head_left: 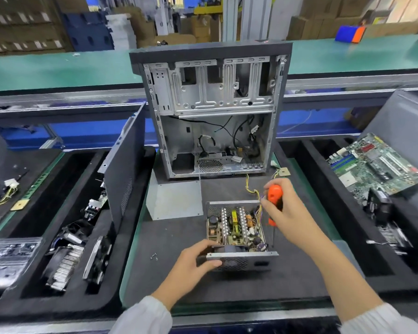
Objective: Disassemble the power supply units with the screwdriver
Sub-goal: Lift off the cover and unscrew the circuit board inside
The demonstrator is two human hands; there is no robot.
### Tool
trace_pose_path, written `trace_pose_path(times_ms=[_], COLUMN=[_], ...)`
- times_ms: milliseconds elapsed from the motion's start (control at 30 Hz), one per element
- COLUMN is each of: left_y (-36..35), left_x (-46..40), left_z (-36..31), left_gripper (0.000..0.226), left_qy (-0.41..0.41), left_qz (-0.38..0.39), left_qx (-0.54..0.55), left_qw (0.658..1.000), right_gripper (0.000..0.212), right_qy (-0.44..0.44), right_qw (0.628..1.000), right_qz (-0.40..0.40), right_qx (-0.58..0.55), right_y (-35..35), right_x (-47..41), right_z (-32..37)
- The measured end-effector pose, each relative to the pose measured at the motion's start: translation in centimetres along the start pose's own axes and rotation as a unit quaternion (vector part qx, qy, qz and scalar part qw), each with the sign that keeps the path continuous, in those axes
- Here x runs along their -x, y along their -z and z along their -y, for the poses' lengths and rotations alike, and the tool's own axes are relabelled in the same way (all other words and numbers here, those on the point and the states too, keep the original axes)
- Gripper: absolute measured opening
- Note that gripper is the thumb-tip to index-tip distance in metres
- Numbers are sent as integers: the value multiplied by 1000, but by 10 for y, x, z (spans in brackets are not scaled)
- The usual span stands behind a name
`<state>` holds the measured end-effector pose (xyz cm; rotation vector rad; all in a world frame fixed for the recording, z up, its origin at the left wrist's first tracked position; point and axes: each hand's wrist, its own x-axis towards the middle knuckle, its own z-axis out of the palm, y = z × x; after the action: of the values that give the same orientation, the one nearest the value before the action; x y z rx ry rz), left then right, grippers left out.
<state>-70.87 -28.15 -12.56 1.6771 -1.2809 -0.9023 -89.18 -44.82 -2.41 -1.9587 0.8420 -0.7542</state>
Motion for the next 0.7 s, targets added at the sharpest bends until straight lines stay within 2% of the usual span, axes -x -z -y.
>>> trace_pose_path(times_ms=[100,267,367,467,700], left_y=[-5,-8,-7,-3,6], left_x=[0,-6,-22,-36,-55], left_z=[5,-16,-40,-57,-80], left_gripper=[28,18,24,20,36], left_qy=[26,14,0,0,109], left_qz=[-16,-57,-89,-104,-91], left_qx=[23,59,107,152,267], left_qw=[999,997,990,983,953], right_gripper=[20,22,23,25,17], right_qy=[8,50,77,112,179], right_qw=[994,992,988,981,963], right_qz=[-65,-91,-114,-147,-195], right_qx=[-83,-72,-69,-52,-53], right_y=[6,16,23,35,61], right_x=[7,2,-3,-8,-21], right_z=[0,8,21,40,86])
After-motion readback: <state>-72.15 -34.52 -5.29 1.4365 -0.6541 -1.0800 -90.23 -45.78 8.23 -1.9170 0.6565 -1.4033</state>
